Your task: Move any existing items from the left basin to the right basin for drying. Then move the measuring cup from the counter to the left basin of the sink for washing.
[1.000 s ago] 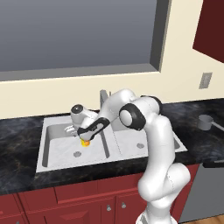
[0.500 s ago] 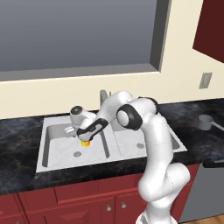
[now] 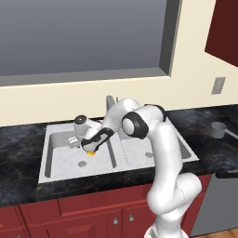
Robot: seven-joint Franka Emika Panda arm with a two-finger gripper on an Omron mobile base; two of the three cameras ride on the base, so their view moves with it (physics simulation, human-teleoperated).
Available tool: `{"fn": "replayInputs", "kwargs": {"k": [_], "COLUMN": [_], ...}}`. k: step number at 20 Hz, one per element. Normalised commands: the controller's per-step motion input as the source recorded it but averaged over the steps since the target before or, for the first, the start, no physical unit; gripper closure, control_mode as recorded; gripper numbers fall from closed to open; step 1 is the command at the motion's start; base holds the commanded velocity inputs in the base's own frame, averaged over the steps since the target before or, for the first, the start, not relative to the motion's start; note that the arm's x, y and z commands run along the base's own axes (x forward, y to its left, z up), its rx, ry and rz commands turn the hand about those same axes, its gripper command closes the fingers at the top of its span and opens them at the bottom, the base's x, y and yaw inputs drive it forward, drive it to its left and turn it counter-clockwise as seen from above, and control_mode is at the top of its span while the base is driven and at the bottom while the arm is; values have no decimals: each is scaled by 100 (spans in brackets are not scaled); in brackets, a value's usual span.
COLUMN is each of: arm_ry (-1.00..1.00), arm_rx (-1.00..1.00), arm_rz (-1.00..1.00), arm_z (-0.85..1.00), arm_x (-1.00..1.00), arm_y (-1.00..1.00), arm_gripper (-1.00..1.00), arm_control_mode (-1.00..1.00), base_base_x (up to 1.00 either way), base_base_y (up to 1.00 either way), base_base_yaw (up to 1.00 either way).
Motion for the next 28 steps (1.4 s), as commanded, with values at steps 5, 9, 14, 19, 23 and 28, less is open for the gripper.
{"fn": "replayInputs", "kwargs": {"k": [5, 9, 14, 19, 23, 28], "arm_ry": [0, 0, -1, -2, -1, -1], "arm_rx": [0, 0, 0, 0, 0, 0], "arm_rz": [0, 0, 0, 0, 0, 0], "arm_z": [-8, 0, 0, 15, 30, 41], "arm_x": [1, 0, 0, -10, -12, -15], "arm_y": [4, 0, 2, 0, 0, 0], "arm_gripper": [100, 100, 100, 100, 100, 100], "arm_control_mode": [-100, -100, -100, -100, -100, -100], "base_base_x": [0, 0, 0, 0, 0, 0], "base_base_y": [0, 0, 0, 0, 0, 0], "base_base_yaw": [0, 0, 0, 0, 0, 0]}}
